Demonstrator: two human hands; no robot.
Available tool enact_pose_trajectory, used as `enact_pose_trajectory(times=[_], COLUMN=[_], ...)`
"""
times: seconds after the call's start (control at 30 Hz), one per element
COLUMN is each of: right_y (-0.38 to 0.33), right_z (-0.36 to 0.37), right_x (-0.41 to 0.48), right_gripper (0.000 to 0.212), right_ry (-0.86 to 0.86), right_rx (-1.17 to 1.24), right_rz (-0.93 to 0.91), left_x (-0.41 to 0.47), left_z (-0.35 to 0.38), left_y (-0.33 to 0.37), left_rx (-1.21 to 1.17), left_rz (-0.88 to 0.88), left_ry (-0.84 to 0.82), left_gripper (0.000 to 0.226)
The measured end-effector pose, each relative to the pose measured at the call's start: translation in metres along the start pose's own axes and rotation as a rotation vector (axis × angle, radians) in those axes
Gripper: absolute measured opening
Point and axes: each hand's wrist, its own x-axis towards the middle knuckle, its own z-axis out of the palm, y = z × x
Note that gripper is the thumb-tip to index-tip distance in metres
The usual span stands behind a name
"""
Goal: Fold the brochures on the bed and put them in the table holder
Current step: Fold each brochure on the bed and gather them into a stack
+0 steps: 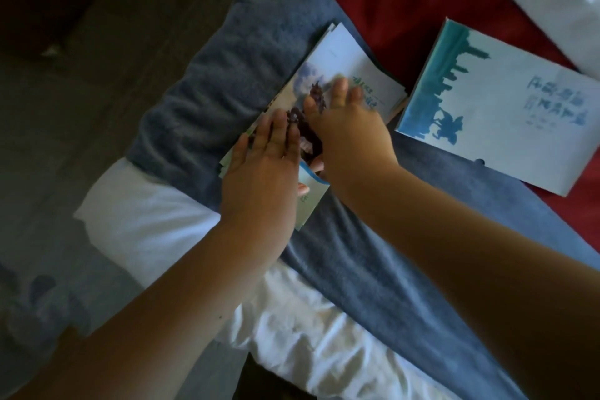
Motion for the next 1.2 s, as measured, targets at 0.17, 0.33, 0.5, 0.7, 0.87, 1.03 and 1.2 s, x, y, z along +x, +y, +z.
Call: enact_pose_trajectory(times=[0.17, 0.33, 0.5, 0.7, 0.87, 1.03, 1.2], right_y=[0.002, 0.02, 0.073, 0.167, 0.192, 0.218, 0.255], right_z=[0.0, -0.006, 0.011, 0.071, 0.112, 0.143, 0.18], right_x=[-0.002, -0.031, -0.084, -0.123, -0.159, -0.192, -0.24], right_gripper=[0.095, 0.069, 0.06, 0.076, 0.071, 0.068, 0.067], right_ry=[0.075, 0.16, 0.545, 0.302, 0.339, 0.371, 0.401], right_rx=[0.033, 0.065, 0.172, 0.182, 0.194, 0.226, 0.223], right_rz=[-0.002, -0.106, -0.106, 0.091, 0.045, 0.109, 0.223], left_x=[-0.002, -0.013, -0.045, -0.052, -0.03, 0.01, 0.011], left_z=[-0.001, -0.009, -0.001, 0.014, 0.016, 0.017, 0.033], left_y=[-0.003, -0.006, 0.027, 0.11, 0.176, 0.216, 0.273], left_rx=[-0.066, -0.124, 0.008, -0.022, 0.021, 0.048, 0.049], left_rz=[0.01, 0.023, 0.027, 0.298, 0.411, 0.417, 0.498], left_ry=[0.045, 0.101, 0.24, 0.395, 0.471, 0.362, 0.339], left_gripper=[0.087, 0.087, 0.083, 0.068, 0.064, 0.068, 0.053])
